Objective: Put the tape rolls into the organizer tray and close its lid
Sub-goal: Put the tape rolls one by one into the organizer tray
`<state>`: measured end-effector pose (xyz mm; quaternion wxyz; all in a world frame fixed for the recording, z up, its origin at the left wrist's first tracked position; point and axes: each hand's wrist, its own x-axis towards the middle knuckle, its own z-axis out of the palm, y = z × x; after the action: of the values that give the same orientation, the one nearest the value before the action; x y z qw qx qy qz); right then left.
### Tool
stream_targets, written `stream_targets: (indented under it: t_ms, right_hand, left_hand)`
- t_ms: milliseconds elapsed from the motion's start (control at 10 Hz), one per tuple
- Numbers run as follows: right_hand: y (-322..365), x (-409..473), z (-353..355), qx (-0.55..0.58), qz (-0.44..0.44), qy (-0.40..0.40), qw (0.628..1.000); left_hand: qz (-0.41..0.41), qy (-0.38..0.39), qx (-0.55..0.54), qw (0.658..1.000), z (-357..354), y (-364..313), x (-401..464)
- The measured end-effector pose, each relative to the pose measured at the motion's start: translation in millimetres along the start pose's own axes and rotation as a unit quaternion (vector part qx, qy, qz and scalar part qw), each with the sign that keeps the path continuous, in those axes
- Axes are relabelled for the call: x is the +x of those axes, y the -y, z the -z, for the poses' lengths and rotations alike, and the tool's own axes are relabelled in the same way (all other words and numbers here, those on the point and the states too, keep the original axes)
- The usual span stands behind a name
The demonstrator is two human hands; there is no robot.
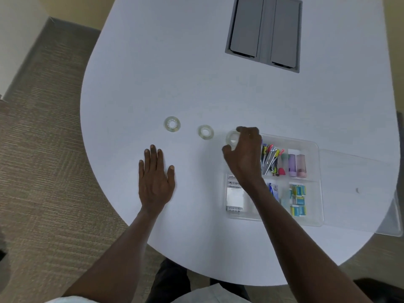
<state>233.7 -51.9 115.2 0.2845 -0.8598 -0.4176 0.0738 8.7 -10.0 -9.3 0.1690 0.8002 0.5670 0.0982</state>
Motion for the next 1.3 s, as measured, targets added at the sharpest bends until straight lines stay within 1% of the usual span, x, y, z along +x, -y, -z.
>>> stream_targets:
  t_ms: [100,200,300,600,700,800,900,1000,1100,1200,1300]
  right_hand:
    - [-24,-1,12,-0.079,-0.032,0.048,0.995]
    - [-42,-4,10,-0.144,-0.011,0.118,0.983]
    - [-46,-3,6,-0.169,-0.012,0.165,0.972]
    - [-51,6,2,-0.185,-0.035,0.223,0.956]
    - [-55,6,1,-0.169,-0.028,0.199,0.965]
    - [-58,6,0,-0.188,0.004,0.161,0.969]
    - [-49,9,-1,-0.157,0.013,0.106,0.982]
    - [-24,17,-5,-0.098,0.026,0.074,0.992]
    - [-4,27,-20,-0.076,0.089,0.105,0.988]
    - [5,37,-42,-0.096,0.149,0.167,0.970]
    - [9,44,-59,-0.144,0.170,0.214,0.951]
  left_hand:
    - [-0.001,0.000,0.007,1.000,1,-1,0]
    - [0.001,0.002,0.004,1.000,1,-1,0]
    - [0.005,0.005,0.008,1.000,1,-1,0]
    - [0.004,-0.006,0.000,1.000,2,-2,0]
    - [0.005,-0.003,0.001,1.000,2,-2,0]
    - [0.005,-0.003,0.002,1.000,1,-1,0]
    - [0.004,-0.005,0.001,1.000,1,-2,0]
    - [0.004,-0.008,0.001,1.000,1,-2,0]
    - [0.004,-0.013,-0.004,1.000,1,-2,0]
    - [0.005,-0.011,-0.010,1.000,2,-3,0]
    - [0.007,-0.017,-0.012,1.000,2,-2,-1]
